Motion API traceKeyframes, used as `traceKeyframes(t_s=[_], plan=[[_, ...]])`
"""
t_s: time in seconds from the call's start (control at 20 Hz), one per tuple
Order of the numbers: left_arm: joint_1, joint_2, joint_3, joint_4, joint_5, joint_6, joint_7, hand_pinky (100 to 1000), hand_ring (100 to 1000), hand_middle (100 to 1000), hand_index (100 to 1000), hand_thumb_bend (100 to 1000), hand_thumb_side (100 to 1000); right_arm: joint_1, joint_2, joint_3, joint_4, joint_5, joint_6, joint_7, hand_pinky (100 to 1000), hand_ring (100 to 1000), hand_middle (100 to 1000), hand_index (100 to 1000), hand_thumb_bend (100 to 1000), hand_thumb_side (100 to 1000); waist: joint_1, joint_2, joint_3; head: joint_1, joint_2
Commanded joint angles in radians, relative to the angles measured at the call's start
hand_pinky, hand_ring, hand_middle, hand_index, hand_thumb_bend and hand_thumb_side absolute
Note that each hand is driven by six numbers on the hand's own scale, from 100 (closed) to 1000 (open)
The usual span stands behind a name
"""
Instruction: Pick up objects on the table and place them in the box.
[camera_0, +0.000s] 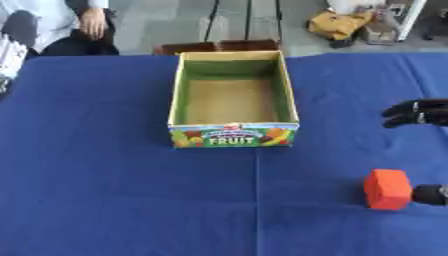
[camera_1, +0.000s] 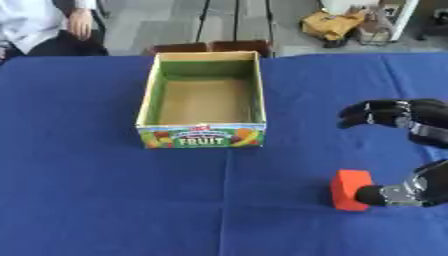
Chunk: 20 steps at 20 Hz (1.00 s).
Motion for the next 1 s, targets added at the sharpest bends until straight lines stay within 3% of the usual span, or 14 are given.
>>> traceKeyframes(t_s=[0.05, 0.15, 0.25, 0.3, 0.5, 0.75, 1.0], plan=[[-0.008, 0.011, 0.005, -0.014, 0.001, 0.0, 0.007, 926, 927, 888, 1000, 313, 1000, 0.0, -0.045, 0.004, -0.014, 0.031, 0.007, 0.019, 975, 990, 920, 1000, 570, 747, -0.001, 0.004, -0.001, 0.002, -0.009], [-0.01, 0.009, 0.004, -0.014, 0.001, 0.0, 0.007, 925, 926, 888, 1000, 312, 1000, 0.001, -0.044, 0.018, -0.014, 0.051, 0.027, 0.031, 950, 971, 909, 1000, 530, 728, -0.003, 0.005, 0.0, -0.003, -0.021], [-0.013, 0.007, 0.002, -0.014, 0.002, 0.0, 0.006, 925, 926, 887, 1000, 308, 1000, -0.001, -0.042, 0.032, -0.014, 0.078, 0.056, 0.038, 857, 878, 885, 1000, 523, 733, -0.004, 0.006, 0.002, -0.011, -0.033], [-0.014, 0.006, 0.002, -0.014, 0.002, 0.0, 0.006, 925, 926, 887, 1000, 303, 1000, -0.002, -0.04, 0.038, -0.014, 0.093, 0.071, 0.038, 760, 807, 872, 1000, 535, 742, -0.004, 0.007, 0.003, -0.015, -0.036], [-0.016, 0.004, 0.001, -0.014, 0.002, 0.001, 0.007, 924, 926, 887, 1000, 292, 1000, -0.009, -0.034, 0.06, -0.014, 0.15, 0.132, 0.037, 575, 691, 853, 993, 547, 763, -0.005, 0.009, 0.007, -0.028, -0.047], [-0.019, 0.002, -0.001, -0.014, 0.004, 0.0, 0.007, 925, 927, 888, 1000, 258, 1000, -0.008, -0.025, 0.083, -0.014, 0.207, 0.166, 0.054, 477, 621, 823, 1000, 547, 756, -0.003, 0.014, 0.008, -0.044, -0.048], [-0.022, -0.001, -0.003, -0.014, 0.008, -0.003, 0.008, 925, 927, 889, 1000, 229, 1000, -0.011, -0.019, 0.095, -0.014, 0.237, 0.189, 0.073, 463, 636, 809, 1000, 538, 740, -0.003, 0.017, 0.011, -0.056, -0.052]])
